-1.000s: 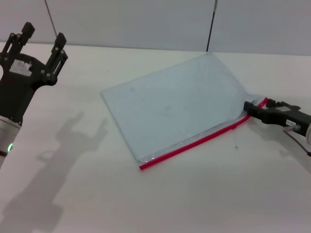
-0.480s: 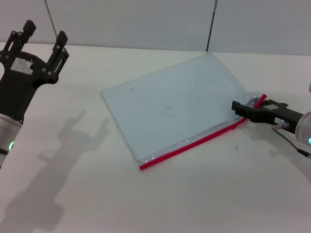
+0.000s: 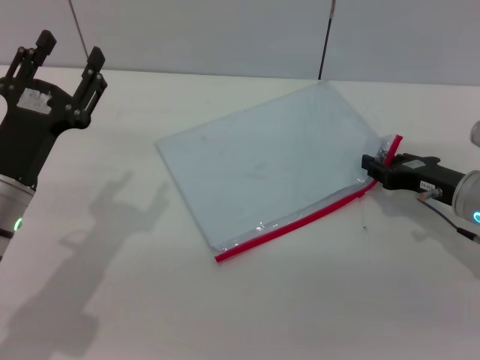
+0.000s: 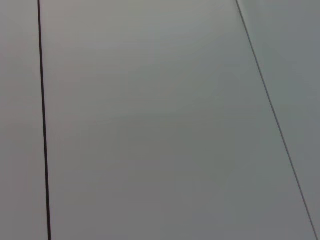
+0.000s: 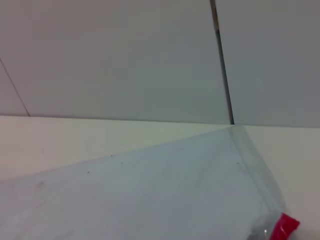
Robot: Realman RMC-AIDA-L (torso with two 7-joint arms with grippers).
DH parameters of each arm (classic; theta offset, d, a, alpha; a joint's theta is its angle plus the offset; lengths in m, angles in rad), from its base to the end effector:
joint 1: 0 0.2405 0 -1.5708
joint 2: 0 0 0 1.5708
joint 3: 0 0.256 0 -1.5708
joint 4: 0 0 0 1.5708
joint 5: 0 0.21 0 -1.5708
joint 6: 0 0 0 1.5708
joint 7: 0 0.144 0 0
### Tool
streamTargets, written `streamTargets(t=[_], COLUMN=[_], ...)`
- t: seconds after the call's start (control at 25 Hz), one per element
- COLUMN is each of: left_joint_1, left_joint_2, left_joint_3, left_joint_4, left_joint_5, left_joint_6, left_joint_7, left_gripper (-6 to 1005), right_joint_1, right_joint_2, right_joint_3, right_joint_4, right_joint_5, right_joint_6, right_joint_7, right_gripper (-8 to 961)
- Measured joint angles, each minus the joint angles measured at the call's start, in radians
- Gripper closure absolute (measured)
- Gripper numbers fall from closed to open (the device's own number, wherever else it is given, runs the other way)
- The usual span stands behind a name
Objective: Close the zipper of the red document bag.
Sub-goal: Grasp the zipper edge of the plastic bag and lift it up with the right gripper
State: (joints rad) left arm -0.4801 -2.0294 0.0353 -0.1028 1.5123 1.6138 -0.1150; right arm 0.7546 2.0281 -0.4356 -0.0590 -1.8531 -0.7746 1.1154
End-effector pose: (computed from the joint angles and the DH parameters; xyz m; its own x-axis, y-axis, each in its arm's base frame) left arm -0.2925 0.3136 0.0212 0.6723 -0.3972 0.6247 0.5636 -0.2724 -0.7798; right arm 0.2994 0.3963 -0.0556 0.6464 -0.5168 -0.5613 -0.7622 -0.4710 -0.4441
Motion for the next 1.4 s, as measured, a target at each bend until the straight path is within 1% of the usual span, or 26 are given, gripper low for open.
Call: streamTargets(t=[0.12,0.76,0.96,1.04,1.2,1.4], left_joint_1=[0.0,0.0,0.0,-0.001,-0.024,-0.061], left_joint_2=[0.0,0.0,0.0,0.001,0.002,-0.001], left_joint_3=[0.0,0.0,0.0,0.002,0.003,0.01], left_joint_4=[0.0,0.0,0.0,0.003,0.009,0.003], left_joint_5=[0.0,0.009,0.025,0.087,0.221,0.344], left_joint_6=[0.0,0.0,0.0,0.0,-0.007,-0.052], left_joint_7=[0.0,0.0,0.0,0.0,0.001,0.003], left_gripper=[300,299,299,299,299,298], right_joint_1=[0.0,-0.005,-0.003,-0.01,-0.024,-0.003], right_joint_2=[0.002,0.003,0.002,0.001,0.001,0.004], right_joint_3=[0.0,-0.007,-0.011,0.0,0.024,0.047], right_joint_4=[0.0,0.001,0.009,0.011,0.005,0.013], right_joint_5=[0.0,0.007,0.002,0.009,0.023,0.029], right_joint_6=[0.0,-0.016,-0.056,-0.113,-0.273,-0.391], right_joint_7=[-0.023,-0.032,-0.024,-0.023,-0.023,-0.029], right_gripper=[578,929,931,935,938,938])
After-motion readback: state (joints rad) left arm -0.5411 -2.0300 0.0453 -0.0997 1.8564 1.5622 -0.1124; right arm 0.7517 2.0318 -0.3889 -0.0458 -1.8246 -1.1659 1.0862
